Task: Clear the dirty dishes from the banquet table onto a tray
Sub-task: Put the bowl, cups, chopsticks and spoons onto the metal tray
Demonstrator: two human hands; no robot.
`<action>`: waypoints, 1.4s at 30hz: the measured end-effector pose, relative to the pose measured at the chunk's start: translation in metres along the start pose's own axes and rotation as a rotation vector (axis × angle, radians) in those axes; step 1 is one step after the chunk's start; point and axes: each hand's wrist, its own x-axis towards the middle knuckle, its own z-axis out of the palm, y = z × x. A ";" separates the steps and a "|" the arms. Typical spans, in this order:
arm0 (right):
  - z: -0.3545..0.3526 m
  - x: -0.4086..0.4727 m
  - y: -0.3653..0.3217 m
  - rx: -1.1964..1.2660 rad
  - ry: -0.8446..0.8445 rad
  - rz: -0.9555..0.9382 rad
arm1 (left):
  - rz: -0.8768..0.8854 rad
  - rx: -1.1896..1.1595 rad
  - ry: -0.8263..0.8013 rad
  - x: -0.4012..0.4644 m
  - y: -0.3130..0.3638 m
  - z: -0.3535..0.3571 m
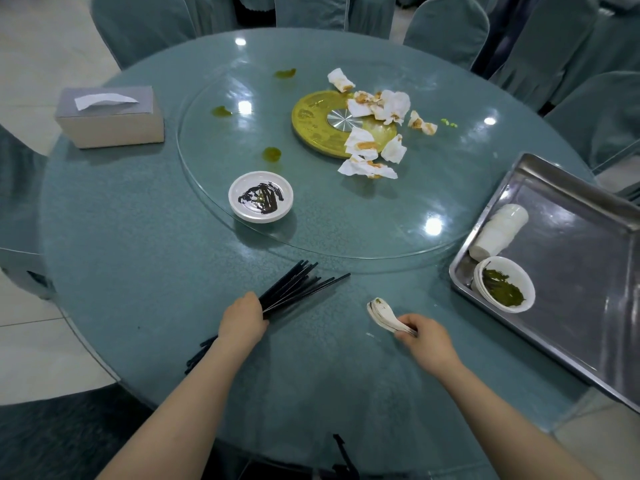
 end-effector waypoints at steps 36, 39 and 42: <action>-0.080 0.016 0.059 0.145 0.156 -0.078 | 0.324 0.339 0.185 -0.017 0.077 -0.004; -0.106 0.021 0.077 0.222 0.265 -0.129 | 0.366 0.258 0.249 -0.012 0.116 -0.019; -0.130 0.029 0.108 0.269 0.371 -0.077 | 0.393 0.177 0.287 -0.007 0.160 -0.032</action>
